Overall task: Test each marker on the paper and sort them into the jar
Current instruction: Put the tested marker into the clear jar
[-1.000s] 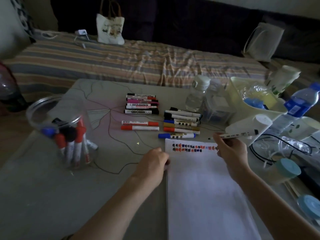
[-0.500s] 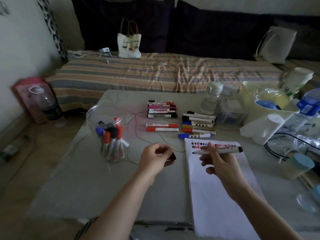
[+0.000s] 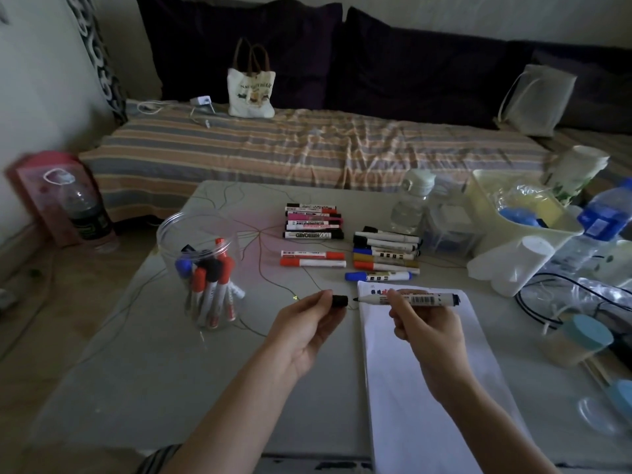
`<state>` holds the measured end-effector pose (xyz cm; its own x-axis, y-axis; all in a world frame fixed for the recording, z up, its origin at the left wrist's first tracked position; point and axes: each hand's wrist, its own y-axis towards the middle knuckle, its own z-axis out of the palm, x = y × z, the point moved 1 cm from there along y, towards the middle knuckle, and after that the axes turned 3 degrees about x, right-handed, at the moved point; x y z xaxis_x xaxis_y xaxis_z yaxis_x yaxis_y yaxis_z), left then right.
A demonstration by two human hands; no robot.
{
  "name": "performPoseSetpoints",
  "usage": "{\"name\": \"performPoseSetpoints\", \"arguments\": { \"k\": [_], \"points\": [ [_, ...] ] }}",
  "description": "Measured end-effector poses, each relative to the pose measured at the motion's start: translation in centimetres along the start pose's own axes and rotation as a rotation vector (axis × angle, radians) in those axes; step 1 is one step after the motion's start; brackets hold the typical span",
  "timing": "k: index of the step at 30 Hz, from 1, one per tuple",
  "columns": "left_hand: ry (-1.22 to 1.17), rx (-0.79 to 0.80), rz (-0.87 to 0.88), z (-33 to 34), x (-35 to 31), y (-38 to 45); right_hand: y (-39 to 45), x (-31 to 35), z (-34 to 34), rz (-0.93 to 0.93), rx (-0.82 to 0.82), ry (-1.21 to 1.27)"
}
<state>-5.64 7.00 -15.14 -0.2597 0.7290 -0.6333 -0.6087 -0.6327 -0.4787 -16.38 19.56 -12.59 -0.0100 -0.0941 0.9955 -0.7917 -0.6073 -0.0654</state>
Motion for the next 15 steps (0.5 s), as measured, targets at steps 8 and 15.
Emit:
{"name": "performPoseSetpoints", "arguments": {
  "k": [8, 15],
  "points": [
    [0.076, 0.055, -0.018, 0.4, 0.1, -0.5, 0.0, -0.3, 0.5, -0.009, 0.047, -0.041],
    [0.145, 0.026, 0.097, 0.6, 0.2, -1.5, -0.4, -0.2, 0.5, 0.085, 0.125, 0.195]
  ]
}}
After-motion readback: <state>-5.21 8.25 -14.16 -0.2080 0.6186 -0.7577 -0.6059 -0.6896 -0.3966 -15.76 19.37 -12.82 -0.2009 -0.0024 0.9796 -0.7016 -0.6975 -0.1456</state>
